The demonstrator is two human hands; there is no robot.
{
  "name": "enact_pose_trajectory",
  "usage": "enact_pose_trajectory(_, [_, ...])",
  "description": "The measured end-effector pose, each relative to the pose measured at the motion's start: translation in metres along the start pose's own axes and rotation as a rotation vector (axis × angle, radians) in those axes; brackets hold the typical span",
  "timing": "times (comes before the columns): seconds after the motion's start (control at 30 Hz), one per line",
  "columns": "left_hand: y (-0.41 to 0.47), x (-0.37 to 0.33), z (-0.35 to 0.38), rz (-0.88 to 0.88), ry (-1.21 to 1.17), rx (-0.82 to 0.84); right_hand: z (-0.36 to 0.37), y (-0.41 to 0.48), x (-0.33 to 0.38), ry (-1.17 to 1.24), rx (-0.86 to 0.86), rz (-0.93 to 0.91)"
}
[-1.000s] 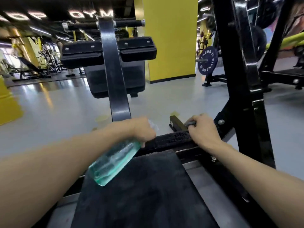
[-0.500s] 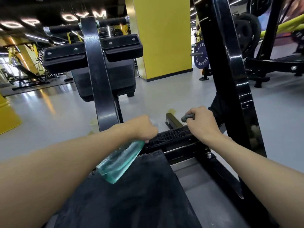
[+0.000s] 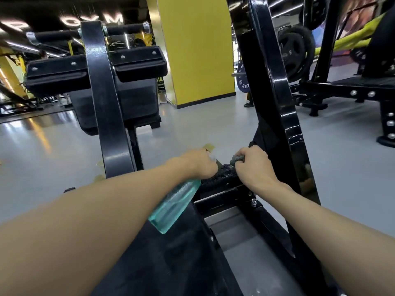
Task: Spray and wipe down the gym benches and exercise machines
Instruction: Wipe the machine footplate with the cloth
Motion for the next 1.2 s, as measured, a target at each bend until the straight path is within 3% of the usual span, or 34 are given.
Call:
enact_pose_trajectory(0.23, [-0.014,0.065,-0.022,-0.099,-0.192,-0.063,0.030,0.004,-0.005,0.033,0.097,-0.082])
enact_pose_trajectory(0.47, [-0.007,0.177,0.010,-0.265,-0.717,-0.032,0.067,0.011,-0.021,-0.021,0.078,0.016])
enact_pose_trajectory(0.67, [-0.030,0.168,0.006,-0.228,-0.823,-0.093,0.092,0.007,0.008,-0.203,-0.004,-0.083])
enact_pose_trajectory(0.73, [-0.030,0.169,0.005,-0.216,-0.845,-0.109,0.103,0.001,0.026,-0.205,0.009,-0.146])
enact_pose_trajectory(0.97, [-0.022,0.180,0.010,-0.208,-0.788,-0.069,0.161,-0.033,0.098,-0.203,0.359,-0.616])
enact_pose_trajectory(1.1, [-0.025,0.181,0.009,-0.199,-0.775,-0.078,0.126,-0.020,0.065,-0.114,0.223,-0.539])
enact_pose_trajectory(1.2, [-0.028,0.179,0.009,-0.198,-0.811,-0.101,0.101,-0.005,0.022,-0.215,0.029,-0.305])
Point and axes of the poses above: each hand's wrist, its own y-axis towards the middle knuckle, its own z-axis out of the palm, x = y × z, the point moved 7 cm from there along y, towards the middle knuckle, and after that the axes turned 8 degrees about x, right-handed, at the moved point
